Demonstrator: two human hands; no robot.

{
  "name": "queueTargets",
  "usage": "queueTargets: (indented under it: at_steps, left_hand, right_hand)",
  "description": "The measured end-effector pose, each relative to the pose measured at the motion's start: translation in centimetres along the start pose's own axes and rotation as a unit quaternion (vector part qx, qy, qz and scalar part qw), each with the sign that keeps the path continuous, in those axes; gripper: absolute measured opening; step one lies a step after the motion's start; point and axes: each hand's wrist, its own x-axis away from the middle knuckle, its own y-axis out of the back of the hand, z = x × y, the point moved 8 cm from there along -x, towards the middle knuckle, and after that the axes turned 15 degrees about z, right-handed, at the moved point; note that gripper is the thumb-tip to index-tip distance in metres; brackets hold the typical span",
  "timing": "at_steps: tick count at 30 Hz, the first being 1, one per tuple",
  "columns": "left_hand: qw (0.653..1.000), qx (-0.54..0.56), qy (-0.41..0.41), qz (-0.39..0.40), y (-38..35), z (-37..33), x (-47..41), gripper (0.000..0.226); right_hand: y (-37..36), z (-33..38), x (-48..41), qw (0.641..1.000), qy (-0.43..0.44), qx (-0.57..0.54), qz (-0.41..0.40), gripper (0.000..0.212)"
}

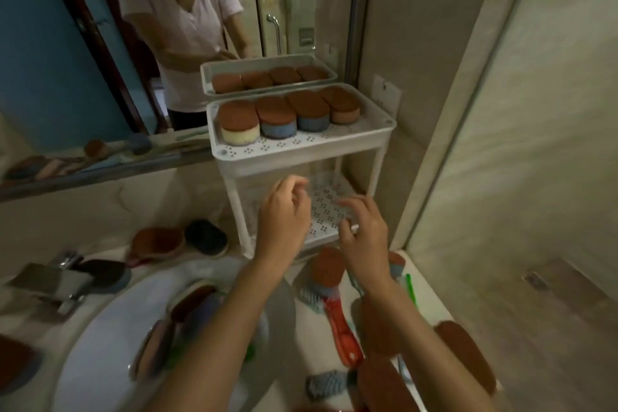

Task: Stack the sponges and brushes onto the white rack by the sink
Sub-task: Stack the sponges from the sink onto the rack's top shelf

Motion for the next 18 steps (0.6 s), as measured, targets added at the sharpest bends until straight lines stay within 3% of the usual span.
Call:
queueTargets:
  at_steps: [4, 7, 12, 18]
  left_hand:
    - [0.984, -0.012, 0.124, 0.131, -7.5, 6.8, 4.6, 0.025]
    - [0.962, -0.013, 0.181, 0.202, -11.3, 10.1, 7.5, 0.026]
    - [0.942, -0.023, 0.232, 0.241, -13.6, 13.1, 10.4, 0.029]
    - [0.953, -0.062, 0.214, 0.204, -12.6, 13.1, 8.0, 0.029]
  right_hand:
    - [-3.1, -8.5, 7.8, 0.969, -0.217, 0.042, 0.112, 0.028]
    - [-3.4, -12.8, 11.7, 0.924, -0.306, 0.130, 0.187, 0.033]
    - [-4.2, -15.3, 13.9, 0.865, -0.351, 0.226, 0.279, 0.063]
    - [-3.7, -14.8, 11.9, 0.873, -0.341, 0.238, 0.254, 0.048]
